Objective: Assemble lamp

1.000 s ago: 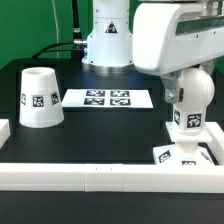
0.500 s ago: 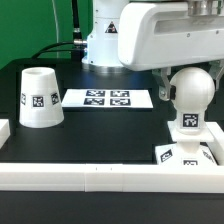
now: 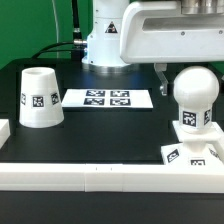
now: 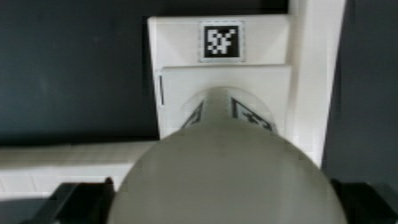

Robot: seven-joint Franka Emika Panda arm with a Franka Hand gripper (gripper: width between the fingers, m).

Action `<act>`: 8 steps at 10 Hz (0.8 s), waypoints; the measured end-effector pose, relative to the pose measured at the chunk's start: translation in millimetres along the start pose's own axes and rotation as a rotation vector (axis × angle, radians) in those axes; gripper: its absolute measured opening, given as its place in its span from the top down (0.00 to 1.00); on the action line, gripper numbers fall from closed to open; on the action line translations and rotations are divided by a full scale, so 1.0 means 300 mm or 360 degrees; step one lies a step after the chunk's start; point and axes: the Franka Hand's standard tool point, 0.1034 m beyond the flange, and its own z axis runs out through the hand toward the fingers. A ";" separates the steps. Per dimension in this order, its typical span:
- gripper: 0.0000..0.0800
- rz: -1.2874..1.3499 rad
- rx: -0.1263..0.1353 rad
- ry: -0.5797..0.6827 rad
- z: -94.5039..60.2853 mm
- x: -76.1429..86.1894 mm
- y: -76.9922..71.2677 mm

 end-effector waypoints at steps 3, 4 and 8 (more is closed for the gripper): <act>0.28 0.0308 -0.0002 -0.0021 0.005 -0.011 -0.006; 0.28 0.0354 0.0000 -0.0036 0.005 -0.014 -0.008; 0.28 0.0680 0.0008 -0.0053 0.009 -0.021 -0.009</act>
Offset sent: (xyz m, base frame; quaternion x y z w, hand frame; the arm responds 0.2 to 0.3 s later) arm 0.0069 0.0036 0.0039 -0.0117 -0.0252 0.1161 0.9928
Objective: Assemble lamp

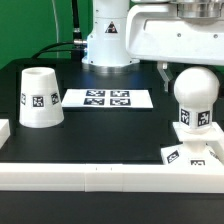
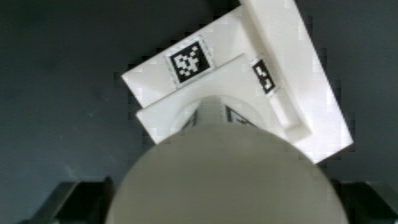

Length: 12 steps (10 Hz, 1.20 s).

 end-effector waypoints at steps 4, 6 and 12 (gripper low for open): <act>0.28 0.0432 0.0031 -0.0047 0.002 -0.009 -0.005; 0.28 0.0833 0.0066 -0.0110 0.004 -0.020 -0.016; 0.26 0.1308 0.0085 -0.0174 0.006 -0.027 -0.020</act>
Offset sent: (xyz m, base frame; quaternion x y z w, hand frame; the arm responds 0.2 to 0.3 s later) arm 0.0047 0.0019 -0.0033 0.0212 -0.0261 0.2212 0.9746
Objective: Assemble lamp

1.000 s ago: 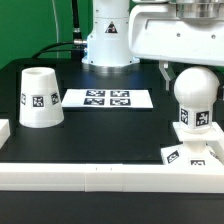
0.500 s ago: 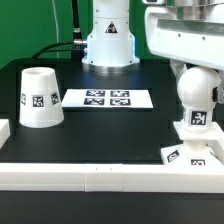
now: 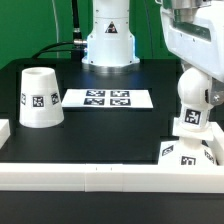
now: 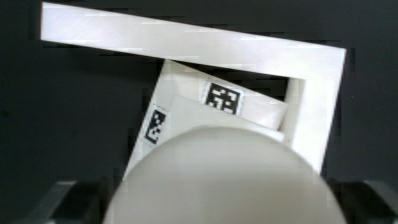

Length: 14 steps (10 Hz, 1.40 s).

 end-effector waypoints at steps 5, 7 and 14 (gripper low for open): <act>0.13 -0.0330 -0.0124 -0.0035 -0.010 -0.051 0.036; 0.13 -0.0700 -0.0119 -0.0047 -0.004 -0.078 0.049; 0.13 -0.0838 -0.0152 -0.0063 -0.008 -0.096 0.064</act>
Offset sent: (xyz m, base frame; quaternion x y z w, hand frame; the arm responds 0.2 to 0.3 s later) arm -0.0138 0.0045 0.0074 -0.0629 0.0047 -0.0893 0.9940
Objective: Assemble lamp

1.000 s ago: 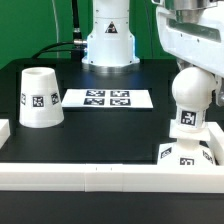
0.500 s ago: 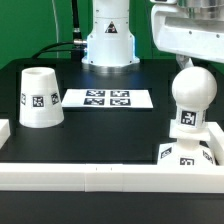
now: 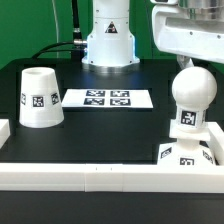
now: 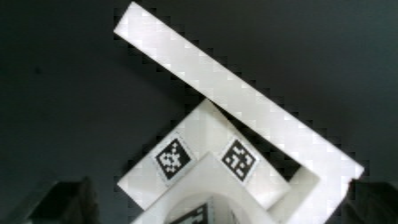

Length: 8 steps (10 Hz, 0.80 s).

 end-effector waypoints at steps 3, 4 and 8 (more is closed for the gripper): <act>0.13 -0.0539 -0.0041 0.0094 -0.049 -0.042 0.132; 0.13 -0.0641 -0.0034 0.0131 -0.037 -0.010 0.209; 0.13 -0.0774 -0.0076 0.0125 -0.041 0.167 0.451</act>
Offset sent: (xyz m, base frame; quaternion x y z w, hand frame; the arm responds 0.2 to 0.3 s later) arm -0.0560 -0.0687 -0.0061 0.0097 0.0698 -0.1844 0.9803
